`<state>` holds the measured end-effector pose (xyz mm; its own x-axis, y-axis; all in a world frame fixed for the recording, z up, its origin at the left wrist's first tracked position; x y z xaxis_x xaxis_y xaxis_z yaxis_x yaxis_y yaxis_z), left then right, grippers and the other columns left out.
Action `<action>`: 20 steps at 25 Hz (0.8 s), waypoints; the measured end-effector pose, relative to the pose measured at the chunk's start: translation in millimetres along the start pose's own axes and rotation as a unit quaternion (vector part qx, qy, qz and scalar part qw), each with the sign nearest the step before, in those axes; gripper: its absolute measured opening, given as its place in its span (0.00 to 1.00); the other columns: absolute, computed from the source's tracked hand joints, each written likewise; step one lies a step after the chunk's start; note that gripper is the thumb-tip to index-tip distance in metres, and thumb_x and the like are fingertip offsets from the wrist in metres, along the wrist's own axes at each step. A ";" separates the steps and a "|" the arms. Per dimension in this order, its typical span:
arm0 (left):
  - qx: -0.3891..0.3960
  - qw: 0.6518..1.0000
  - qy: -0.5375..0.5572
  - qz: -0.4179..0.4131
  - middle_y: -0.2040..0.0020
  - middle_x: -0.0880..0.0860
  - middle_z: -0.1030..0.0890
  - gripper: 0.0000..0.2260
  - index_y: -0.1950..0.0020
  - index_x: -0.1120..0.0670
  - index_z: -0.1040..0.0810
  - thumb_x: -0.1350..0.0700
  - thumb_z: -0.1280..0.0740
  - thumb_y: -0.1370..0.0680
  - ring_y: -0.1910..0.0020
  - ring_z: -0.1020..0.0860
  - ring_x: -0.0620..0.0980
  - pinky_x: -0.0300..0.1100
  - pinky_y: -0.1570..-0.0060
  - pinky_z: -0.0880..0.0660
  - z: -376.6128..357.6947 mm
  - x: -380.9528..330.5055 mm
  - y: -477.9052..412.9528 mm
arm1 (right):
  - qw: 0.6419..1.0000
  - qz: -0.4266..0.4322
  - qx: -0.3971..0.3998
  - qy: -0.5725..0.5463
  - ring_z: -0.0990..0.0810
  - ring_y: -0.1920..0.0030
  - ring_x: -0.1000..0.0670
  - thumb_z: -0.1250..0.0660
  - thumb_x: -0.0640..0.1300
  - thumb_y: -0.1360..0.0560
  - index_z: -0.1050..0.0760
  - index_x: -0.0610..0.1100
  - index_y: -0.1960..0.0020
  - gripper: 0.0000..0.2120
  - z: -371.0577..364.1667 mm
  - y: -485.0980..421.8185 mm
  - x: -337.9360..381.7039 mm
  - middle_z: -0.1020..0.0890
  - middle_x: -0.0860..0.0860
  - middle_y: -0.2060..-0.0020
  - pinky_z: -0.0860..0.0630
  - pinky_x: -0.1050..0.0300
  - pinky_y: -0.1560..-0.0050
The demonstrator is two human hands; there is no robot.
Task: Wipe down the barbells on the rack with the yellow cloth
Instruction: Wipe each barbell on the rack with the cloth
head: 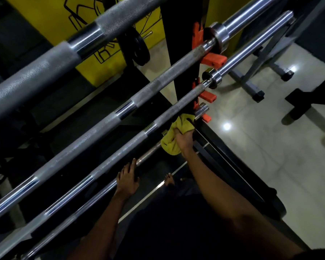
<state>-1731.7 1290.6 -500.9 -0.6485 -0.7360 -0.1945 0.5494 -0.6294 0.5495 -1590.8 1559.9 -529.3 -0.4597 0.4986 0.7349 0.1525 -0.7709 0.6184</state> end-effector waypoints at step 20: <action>-0.079 0.978 0.098 0.165 0.20 0.56 0.50 0.39 0.20 0.47 0.51 0.55 0.33 0.25 0.21 0.50 0.55 0.56 0.27 0.49 -14.2 28.2 58.9 | 0.552 0.432 0.254 0.666 0.31 0.31 0.41 0.33 0.48 0.26 0.36 0.42 0.27 0.30 -70.3 90.8 38.9 0.28 0.44 0.31 0.39 0.38 0.32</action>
<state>-1710.2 1229.2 -485.6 -0.3161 -0.9299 -0.1883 0.7969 -0.3679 0.4792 -1656.4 1481.5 -464.1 -0.2068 -0.9637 0.1687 0.8891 -0.1132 0.4434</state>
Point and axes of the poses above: each hand's wrist, its own y-axis away from the middle knuckle, its own z-axis out of the back of the hand, x = y × z, the point moved 7 cm from there along -y, towards the middle knuckle
